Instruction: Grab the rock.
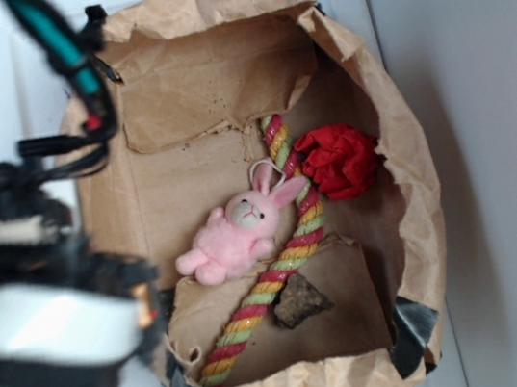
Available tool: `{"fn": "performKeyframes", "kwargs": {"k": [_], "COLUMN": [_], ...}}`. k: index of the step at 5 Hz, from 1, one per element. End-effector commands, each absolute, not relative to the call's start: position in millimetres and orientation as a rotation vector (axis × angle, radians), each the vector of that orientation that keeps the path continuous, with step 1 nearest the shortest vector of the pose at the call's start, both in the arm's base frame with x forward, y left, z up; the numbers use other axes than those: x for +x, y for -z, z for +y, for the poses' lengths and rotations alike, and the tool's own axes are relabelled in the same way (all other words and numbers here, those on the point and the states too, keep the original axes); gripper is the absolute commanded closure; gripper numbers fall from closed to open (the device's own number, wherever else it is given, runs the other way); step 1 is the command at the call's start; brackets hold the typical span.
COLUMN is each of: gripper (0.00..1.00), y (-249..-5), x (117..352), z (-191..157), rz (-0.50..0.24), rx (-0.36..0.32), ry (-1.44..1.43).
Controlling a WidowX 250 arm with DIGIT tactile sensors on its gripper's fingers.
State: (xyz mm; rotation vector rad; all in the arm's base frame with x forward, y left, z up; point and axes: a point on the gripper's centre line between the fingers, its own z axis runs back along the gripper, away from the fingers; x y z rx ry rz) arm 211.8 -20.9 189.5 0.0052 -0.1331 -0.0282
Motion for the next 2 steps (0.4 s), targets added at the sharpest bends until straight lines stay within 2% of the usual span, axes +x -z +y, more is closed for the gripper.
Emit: {"fn": "performKeyframes", "kwargs": {"k": [1, 2], "gripper": [0.0, 0.0], "y": [-191, -188], "x": [249, 266], "z": [-13, -10], "rz": [-0.175, -0.185], "rx": [-0.002, -0.036], "ry": [0.084, 0.128]}}
